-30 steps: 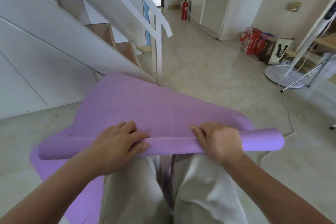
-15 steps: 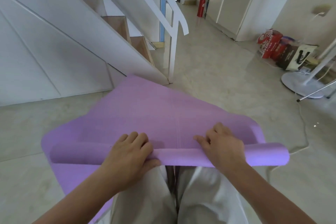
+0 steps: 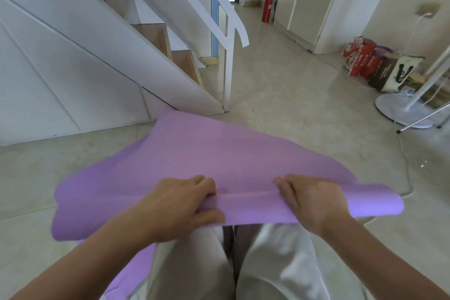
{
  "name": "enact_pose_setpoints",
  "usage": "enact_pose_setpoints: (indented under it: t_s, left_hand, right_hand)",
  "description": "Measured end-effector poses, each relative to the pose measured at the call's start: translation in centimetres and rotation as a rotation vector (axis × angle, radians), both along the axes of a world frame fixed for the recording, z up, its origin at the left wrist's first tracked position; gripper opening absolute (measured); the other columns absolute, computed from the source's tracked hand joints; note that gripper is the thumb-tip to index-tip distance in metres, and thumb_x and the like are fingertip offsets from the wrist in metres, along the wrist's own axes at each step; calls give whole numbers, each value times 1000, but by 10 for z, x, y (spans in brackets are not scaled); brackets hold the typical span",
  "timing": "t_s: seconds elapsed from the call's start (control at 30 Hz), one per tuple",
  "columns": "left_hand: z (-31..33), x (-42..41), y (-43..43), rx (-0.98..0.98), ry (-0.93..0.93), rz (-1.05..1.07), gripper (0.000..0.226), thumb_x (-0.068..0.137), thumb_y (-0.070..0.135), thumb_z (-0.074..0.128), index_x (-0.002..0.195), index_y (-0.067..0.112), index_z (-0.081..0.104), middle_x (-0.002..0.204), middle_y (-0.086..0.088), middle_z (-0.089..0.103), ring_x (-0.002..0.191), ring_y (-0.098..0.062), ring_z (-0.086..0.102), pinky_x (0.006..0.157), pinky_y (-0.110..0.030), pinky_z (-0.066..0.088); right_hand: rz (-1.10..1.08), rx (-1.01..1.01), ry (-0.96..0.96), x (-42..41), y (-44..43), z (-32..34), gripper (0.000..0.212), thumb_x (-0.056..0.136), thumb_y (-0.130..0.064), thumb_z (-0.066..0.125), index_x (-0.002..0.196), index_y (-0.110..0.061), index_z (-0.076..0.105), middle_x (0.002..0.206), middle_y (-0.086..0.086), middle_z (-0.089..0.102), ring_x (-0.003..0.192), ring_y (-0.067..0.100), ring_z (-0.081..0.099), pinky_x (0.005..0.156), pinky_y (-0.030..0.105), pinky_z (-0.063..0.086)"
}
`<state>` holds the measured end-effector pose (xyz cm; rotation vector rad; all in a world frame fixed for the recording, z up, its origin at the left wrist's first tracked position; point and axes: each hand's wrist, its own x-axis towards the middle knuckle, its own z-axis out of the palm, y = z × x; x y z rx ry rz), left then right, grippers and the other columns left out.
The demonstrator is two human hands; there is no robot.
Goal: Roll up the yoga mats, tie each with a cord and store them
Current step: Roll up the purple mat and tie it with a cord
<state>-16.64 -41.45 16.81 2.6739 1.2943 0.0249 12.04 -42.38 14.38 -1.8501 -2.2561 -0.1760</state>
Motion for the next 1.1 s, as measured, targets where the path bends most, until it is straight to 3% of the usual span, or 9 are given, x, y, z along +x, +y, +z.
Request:
enact_pose_setpoints:
  t_s: [0.07, 0.13, 0.3, 0.47, 0.57, 0.7, 0.83, 1.0, 1.1]
  left_hand:
    - [-10, 4, -3, -159, -9, 4, 78, 68, 86, 10, 111, 32, 47, 106, 12, 45, 93, -16, 52, 75, -30, 32]
    - [-18, 4, 3, -185, -11, 23, 76, 71, 88, 14, 106, 32, 51, 100, 12, 43, 92, -14, 45, 76, -30, 33]
    - [-36, 8, 3, 382, 112, 39, 56, 88, 65, 30, 72, 30, 70, 72, 3, 54, 64, -24, 54, 55, -33, 39]
    - [-36, 13, -5, 305, -57, 245, 72, 89, 78, 16, 97, 26, 65, 87, 8, 63, 79, -22, 64, 62, -35, 44]
    - [-25, 12, 11, 91, -170, 307, 52, 87, 77, 34, 98, 29, 51, 99, 10, 60, 94, -18, 61, 73, -32, 37]
    - [-20, 18, 12, 488, -138, 183, 53, 88, 65, 42, 78, 16, 63, 80, -3, 59, 69, -29, 58, 57, -39, 45]
    - [-39, 25, 0, 527, 42, 179, 69, 87, 74, 36, 86, 11, 63, 84, -9, 57, 70, -30, 51, 61, -42, 43]
    - [-31, 15, 19, 482, 54, 84, 68, 85, 73, 31, 71, 13, 60, 64, -3, 58, 53, -27, 57, 49, -33, 43]
    - [-6, 16, 5, 343, 55, 43, 80, 82, 84, 7, 83, 20, 55, 79, 1, 63, 70, -25, 65, 59, -35, 42]
  right_hand:
    - [-27, -85, -30, 4, -6, -13, 66, 92, -68, -4, 92, -25, 46, 88, -1, 68, 89, 26, 67, 64, 35, 41]
    - [-77, -113, 3, -1, -4, -20, 49, 98, -59, 15, 87, -22, 46, 86, 2, 63, 83, 30, 65, 59, 35, 42]
    - [-77, 292, -6, -5, 2, -38, 44, 93, -40, 47, 61, -12, 57, 65, 9, 52, 59, 33, 56, 51, 37, 41]
    - [126, 393, -1, 4, -28, -43, 47, 95, -49, 43, 82, -13, 70, 83, 5, 64, 74, 31, 59, 71, 40, 41]
    - [125, 371, 36, 6, -23, -44, 55, 100, -51, 34, 86, -14, 72, 83, 6, 65, 74, 31, 61, 69, 39, 44]
    - [31, 138, 71, 3, 13, -13, 54, 99, -57, 21, 79, -20, 55, 65, 3, 60, 64, 32, 63, 56, 35, 43]
    - [-22, -169, 149, 9, 36, -7, 46, 94, -65, 18, 87, -26, 39, 76, -3, 54, 88, 29, 61, 66, 36, 37]
    - [144, 106, 92, 8, 20, -9, 71, 92, -73, 20, 87, -19, 65, 86, 2, 56, 81, 28, 58, 66, 39, 52]
    - [199, 136, 75, 13, -2, -6, 71, 95, -70, 19, 87, -18, 67, 80, 1, 59, 73, 28, 61, 61, 37, 53]
